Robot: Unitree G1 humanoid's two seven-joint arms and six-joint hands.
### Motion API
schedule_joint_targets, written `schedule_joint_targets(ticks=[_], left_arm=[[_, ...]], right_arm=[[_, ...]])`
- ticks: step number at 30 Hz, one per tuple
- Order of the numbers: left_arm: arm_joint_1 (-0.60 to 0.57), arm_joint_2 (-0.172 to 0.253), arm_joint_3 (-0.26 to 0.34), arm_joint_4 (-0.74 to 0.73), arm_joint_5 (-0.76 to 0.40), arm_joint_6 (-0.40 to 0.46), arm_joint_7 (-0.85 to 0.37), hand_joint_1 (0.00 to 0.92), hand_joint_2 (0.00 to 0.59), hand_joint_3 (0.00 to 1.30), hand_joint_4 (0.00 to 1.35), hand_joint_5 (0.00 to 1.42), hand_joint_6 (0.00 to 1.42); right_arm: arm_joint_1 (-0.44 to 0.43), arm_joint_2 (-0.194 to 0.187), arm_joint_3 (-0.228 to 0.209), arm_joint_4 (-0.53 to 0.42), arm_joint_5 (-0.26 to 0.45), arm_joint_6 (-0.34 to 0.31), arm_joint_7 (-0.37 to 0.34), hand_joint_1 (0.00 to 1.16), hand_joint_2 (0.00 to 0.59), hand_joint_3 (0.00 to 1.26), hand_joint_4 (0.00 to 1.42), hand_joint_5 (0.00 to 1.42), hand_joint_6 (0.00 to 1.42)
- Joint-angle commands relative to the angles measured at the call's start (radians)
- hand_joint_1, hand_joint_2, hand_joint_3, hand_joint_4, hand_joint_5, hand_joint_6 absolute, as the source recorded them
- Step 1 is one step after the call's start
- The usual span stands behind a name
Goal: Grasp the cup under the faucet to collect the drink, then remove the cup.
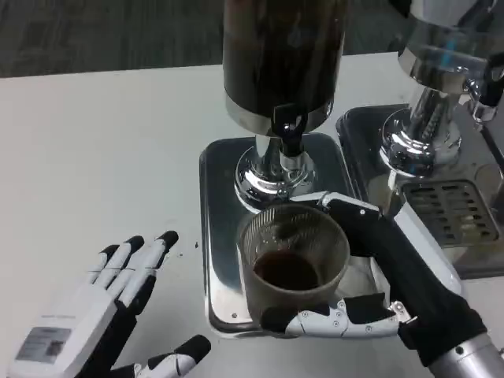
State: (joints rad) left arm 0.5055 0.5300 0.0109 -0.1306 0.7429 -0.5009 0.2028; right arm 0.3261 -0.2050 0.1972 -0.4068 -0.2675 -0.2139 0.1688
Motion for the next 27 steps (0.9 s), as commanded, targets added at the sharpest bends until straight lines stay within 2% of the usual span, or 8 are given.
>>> schedule_joint_targets(ticks=[1,27], left_arm=[[-0.003,0.001,-0.014,0.006,-0.01,-0.012,-0.001,0.0,0.158,0.0,0.0,0.0,0.0],[-0.01,-0.003,-0.038,0.004,-0.033,-0.004,-0.016,0.0,0.147,0.0,0.0,0.0,0.0]], right_arm=[[0.0,0.013,0.002,-0.034,0.022,-0.015,-0.011,1.01,0.11,0.65,0.72,0.76,1.0],[0.027,0.021,-0.006,-0.051,0.022,-0.022,-0.02,1.01,0.11,0.65,0.72,0.77,1.0]])
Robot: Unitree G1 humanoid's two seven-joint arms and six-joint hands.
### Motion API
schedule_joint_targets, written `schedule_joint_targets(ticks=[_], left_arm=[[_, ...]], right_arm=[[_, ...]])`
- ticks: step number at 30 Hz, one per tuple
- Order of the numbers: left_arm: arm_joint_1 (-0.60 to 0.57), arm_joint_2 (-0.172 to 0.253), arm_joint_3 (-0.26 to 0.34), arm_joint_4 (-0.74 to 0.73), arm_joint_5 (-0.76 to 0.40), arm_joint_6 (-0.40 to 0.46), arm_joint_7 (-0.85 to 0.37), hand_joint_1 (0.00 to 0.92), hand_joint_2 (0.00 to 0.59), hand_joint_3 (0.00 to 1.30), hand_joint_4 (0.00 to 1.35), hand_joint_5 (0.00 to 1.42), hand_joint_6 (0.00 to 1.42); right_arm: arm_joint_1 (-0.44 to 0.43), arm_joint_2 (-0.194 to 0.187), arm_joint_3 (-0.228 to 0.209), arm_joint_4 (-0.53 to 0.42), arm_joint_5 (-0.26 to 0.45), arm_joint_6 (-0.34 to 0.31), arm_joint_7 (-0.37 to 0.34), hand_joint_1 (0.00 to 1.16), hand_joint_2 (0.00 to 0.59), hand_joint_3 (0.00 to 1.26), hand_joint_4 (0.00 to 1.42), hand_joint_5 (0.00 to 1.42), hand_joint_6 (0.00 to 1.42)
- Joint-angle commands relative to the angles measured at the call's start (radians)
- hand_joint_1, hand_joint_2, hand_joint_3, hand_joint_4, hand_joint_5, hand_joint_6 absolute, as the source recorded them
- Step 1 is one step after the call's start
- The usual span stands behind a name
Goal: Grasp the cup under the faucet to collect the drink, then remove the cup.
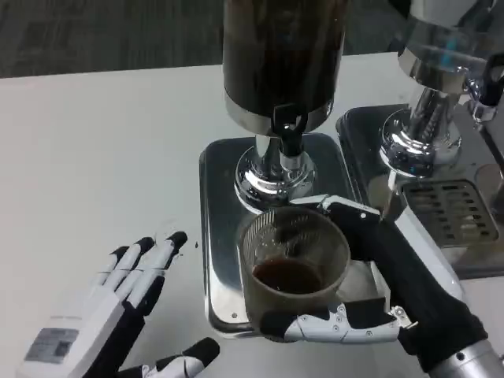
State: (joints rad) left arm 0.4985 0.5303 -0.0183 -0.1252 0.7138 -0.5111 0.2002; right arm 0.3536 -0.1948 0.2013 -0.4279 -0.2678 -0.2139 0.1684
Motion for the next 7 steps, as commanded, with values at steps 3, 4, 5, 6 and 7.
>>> schedule_joint_targets(ticks=[3,4,5,6,7], left_arm=[[-0.002,-0.008,-0.013,-0.009,-0.002,0.013,-0.017,0.0,0.146,0.0,0.0,0.0,0.0],[-0.001,-0.011,-0.014,-0.011,-0.001,0.015,-0.018,0.0,0.146,0.0,0.0,0.0,0.0],[0.0,-0.014,-0.015,-0.015,0.001,0.019,-0.019,0.0,0.146,0.0,0.0,0.0,0.0],[0.001,-0.016,-0.017,-0.018,0.002,0.022,-0.019,0.0,0.146,0.0,0.0,0.0,0.0],[0.002,-0.018,-0.017,-0.02,0.003,0.025,-0.019,0.0,0.146,0.0,0.0,0.0,0.0]], right_arm=[[0.005,0.009,-0.019,-0.034,0.03,-0.023,-0.017,1.02,0.111,0.65,0.72,0.77,1.0],[0.006,0.008,-0.021,-0.034,0.032,-0.024,-0.016,1.02,0.111,0.65,0.72,0.77,1.0],[0.006,0.006,-0.024,-0.034,0.036,-0.025,-0.013,1.02,0.111,0.65,0.72,0.77,1.0],[0.005,0.005,-0.027,-0.033,0.039,-0.026,-0.011,1.02,0.111,0.65,0.72,0.77,1.0],[0.005,0.004,-0.029,-0.033,0.041,-0.026,-0.009,1.02,0.111,0.65,0.72,0.77,1.0]])
